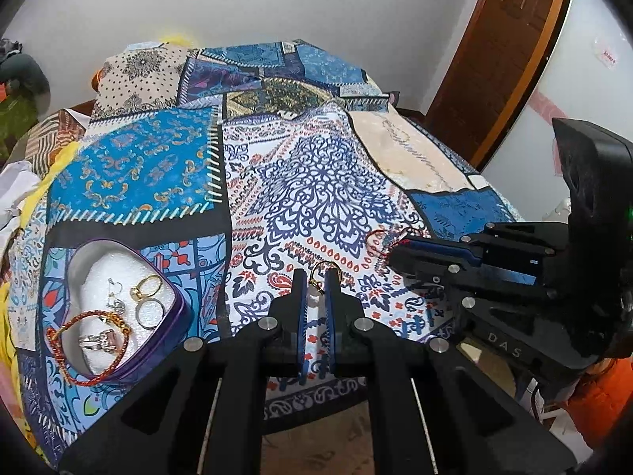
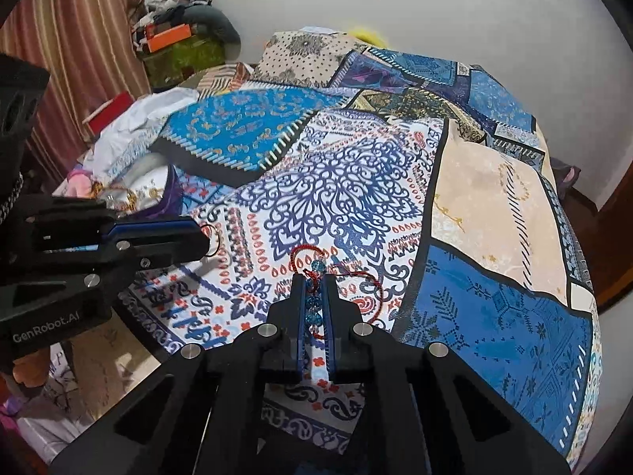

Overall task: Organize jewelry
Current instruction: 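Carry both held pieces over the heart tin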

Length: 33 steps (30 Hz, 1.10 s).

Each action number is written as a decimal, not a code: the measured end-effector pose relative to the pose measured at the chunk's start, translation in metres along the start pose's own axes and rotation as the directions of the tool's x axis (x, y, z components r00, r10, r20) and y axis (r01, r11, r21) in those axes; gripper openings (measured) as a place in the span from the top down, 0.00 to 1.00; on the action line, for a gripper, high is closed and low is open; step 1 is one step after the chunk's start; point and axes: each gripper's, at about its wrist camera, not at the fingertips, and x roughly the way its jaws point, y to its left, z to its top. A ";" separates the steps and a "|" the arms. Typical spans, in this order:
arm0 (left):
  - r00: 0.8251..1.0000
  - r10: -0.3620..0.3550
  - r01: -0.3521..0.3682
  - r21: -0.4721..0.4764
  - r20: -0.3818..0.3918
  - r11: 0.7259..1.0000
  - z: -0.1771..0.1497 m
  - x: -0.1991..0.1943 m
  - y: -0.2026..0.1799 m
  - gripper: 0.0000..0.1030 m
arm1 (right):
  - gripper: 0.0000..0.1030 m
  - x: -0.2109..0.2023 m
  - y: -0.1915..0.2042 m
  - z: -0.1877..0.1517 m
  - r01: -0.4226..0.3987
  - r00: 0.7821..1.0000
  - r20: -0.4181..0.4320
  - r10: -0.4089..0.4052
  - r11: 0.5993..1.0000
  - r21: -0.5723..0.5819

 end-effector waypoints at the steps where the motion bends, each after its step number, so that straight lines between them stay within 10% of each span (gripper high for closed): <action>1: 1.000 0.000 0.000 0.001 0.007 1.000 0.000 -0.004 0.000 0.93 | 0.93 -0.004 -0.001 0.001 -0.004 1.000 0.010 0.004 1.000 0.010; 33: 0.946 0.172 -0.148 -0.105 0.275 0.983 0.006 -0.137 0.066 0.93 | 0.93 -0.078 0.096 0.077 -0.134 0.945 0.291 0.148 0.989 -0.066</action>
